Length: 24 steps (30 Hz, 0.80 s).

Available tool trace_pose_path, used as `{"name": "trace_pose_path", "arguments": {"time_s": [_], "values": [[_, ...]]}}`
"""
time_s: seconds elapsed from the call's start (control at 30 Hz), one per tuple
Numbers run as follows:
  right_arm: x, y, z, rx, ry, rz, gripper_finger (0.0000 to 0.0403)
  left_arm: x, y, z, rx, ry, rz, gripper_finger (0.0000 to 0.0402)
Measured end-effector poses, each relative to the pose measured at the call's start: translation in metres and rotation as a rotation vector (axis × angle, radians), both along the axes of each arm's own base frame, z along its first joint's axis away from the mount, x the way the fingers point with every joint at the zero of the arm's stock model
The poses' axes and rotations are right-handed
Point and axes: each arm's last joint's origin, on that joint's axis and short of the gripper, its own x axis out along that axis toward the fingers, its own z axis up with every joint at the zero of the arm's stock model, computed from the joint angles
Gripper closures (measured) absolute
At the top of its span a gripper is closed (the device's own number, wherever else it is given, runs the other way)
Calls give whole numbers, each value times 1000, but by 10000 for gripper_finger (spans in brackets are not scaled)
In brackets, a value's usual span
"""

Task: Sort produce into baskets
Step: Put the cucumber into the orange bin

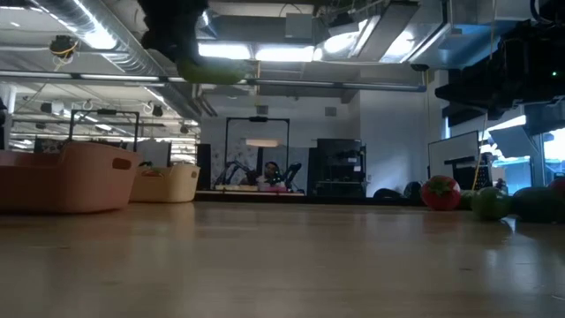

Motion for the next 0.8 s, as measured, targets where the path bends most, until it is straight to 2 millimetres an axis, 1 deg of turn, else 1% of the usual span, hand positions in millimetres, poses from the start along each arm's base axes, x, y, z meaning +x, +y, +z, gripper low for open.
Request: {"name": "trace_pose_path", "arguments": {"time_s": [0.17, 0.43, 0.53, 0.6, 0.73, 0.8], "values": [[0, 0, 0, 0, 0, 0, 368, -1, -6, -2, -24, 12, 9, 224], [0, 0, 0, 0, 0, 0, 368, -1, -6, -2, -25, 13, 12, 224], [0, 0, 0, 0, 0, 0, 368, -4, -8, -3, -35, 46, 13, 224], [0, 0, 0, 0, 0, 0, 368, -7, -11, -8, -51, 92, 16, 224], [0, 0, 0, 0, 0, 0, 368, -14, -21, -25, -85, 209, 7, 224], [0, 0, 0, 0, 0, 0, 368, -14, -27, -32, -101, 228, -2, 224]]}}
